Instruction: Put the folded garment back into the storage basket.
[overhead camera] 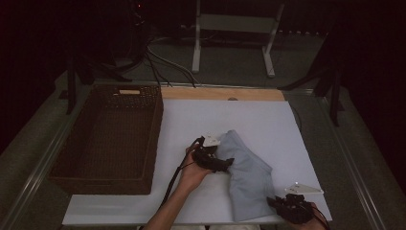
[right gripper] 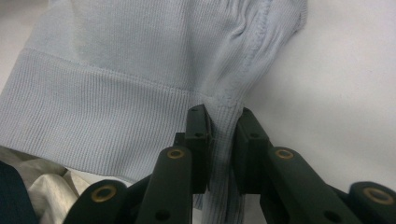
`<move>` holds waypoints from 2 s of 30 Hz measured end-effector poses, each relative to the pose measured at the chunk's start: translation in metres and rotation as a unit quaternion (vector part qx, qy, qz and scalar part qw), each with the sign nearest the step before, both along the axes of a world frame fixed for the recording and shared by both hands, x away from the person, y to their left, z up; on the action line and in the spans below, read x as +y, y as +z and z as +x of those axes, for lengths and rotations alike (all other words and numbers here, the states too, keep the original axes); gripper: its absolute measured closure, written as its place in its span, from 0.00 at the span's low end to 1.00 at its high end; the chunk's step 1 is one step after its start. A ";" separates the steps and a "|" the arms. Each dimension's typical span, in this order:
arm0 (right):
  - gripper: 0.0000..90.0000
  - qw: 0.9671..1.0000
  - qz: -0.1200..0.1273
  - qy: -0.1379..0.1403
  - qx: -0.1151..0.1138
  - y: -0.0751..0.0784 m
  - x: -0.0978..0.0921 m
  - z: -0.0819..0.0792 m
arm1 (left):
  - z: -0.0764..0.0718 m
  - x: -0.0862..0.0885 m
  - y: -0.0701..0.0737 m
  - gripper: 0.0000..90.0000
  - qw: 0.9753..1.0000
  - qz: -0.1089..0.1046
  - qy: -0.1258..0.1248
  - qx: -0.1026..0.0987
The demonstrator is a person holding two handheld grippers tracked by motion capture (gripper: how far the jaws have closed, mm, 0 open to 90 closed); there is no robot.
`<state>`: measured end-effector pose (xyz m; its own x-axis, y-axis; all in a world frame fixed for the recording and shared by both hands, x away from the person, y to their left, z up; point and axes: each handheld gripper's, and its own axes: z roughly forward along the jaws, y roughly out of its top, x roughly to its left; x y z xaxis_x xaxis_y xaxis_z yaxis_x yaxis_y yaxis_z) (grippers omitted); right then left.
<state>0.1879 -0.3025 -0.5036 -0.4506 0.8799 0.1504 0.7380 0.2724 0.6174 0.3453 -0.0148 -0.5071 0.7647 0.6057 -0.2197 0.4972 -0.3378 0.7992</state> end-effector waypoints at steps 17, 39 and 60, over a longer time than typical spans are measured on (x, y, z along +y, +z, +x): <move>0.87 1.000 0.000 0.000 0.000 0.000 0.000 0.000 | 0.009 -0.009 -0.011 0.17 1.000 0.006 -0.002 0.014; 0.87 1.000 0.000 0.001 -0.001 0.001 0.000 -0.001 | 0.018 -0.017 -0.017 0.18 0.998 0.053 0.036 0.028; 0.87 1.000 -0.002 0.002 -0.001 0.000 0.001 0.000 | 0.007 -0.027 -0.015 0.51 0.995 0.085 0.026 0.038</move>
